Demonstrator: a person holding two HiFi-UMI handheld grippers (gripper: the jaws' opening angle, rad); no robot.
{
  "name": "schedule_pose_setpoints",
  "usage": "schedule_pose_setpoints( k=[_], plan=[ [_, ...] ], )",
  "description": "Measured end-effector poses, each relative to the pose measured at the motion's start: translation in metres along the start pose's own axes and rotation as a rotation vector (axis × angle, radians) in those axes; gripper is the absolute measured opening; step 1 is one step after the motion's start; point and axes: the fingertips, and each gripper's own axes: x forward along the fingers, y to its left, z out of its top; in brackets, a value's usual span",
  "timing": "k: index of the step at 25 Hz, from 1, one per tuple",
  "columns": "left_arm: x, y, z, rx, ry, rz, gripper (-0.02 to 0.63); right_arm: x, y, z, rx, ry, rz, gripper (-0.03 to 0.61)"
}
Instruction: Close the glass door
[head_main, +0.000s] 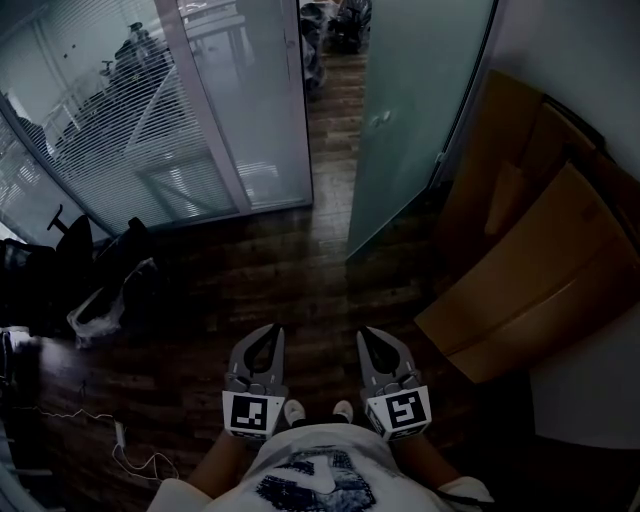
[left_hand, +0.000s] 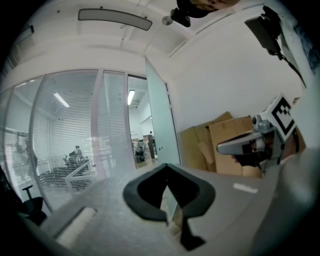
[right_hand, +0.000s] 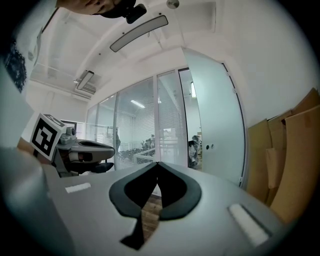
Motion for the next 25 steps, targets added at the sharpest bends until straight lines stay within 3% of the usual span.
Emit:
schedule_pose_setpoints(
  k=[15, 25],
  plan=[
    [0.017, -0.018, -0.004, 0.032, -0.017, 0.005, 0.003, -0.016, -0.027, 0.0, 0.013, -0.015, -0.022, 0.008],
    [0.033, -0.051, 0.022, 0.06, -0.039, 0.021, 0.003, -0.036, -0.062, 0.009, 0.029, -0.048, -0.025, 0.008]
  ],
)
